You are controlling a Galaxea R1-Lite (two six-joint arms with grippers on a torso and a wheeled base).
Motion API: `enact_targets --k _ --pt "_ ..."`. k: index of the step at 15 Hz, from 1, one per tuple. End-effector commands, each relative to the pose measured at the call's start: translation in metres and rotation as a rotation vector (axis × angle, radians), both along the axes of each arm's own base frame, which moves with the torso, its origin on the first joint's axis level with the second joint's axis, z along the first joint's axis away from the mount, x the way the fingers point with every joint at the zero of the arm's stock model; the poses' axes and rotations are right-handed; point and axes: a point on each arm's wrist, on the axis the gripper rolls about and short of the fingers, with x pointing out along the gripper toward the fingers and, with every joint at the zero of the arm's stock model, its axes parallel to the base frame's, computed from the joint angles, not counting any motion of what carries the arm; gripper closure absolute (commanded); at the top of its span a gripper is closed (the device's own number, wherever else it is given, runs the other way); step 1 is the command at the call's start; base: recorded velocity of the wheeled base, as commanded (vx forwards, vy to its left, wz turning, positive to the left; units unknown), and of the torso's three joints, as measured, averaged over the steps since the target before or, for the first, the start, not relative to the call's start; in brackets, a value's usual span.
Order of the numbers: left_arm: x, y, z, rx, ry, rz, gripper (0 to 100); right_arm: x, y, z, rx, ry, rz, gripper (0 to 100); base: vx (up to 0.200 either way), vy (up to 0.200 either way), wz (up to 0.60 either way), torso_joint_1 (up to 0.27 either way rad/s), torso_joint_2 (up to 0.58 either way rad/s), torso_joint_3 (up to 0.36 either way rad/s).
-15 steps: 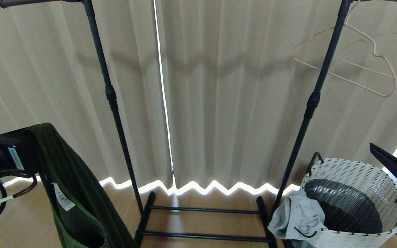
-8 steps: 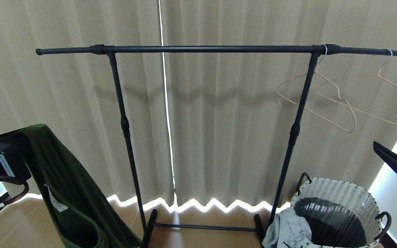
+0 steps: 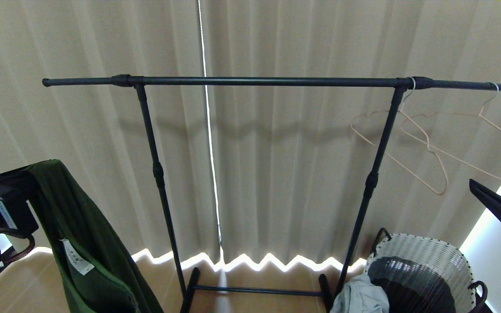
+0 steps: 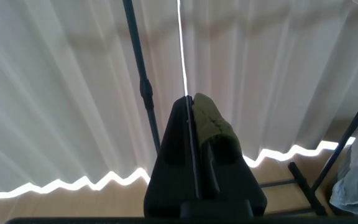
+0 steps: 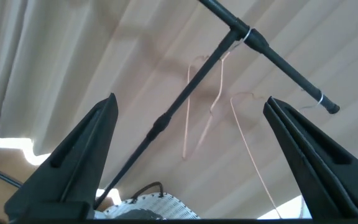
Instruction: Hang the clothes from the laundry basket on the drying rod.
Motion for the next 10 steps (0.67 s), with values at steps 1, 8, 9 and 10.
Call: enact_targets --k 1,8,9,10 --pt "0.000 0.000 -0.001 0.001 0.001 0.001 100 0.000 0.000 -0.001 0.004 0.006 -0.001 0 0.000 0.000 0.00 0.051 -0.09 -0.041" --pt "0.000 0.000 -0.002 0.001 0.006 0.005 100 0.016 -0.016 -0.007 0.047 0.067 -0.151 0 0.000 0.000 0.00 0.000 0.00 0.000" --pt "0.000 0.000 -0.002 0.001 0.006 0.005 100 0.020 -0.022 -0.013 0.082 0.101 -0.199 0 0.000 0.000 0.00 0.000 0.00 0.000" --pt "0.000 0.000 -0.003 0.002 0.012 0.005 100 0.021 -0.024 -0.016 0.126 0.115 -0.215 0 0.000 0.000 0.00 0.000 0.00 0.000"
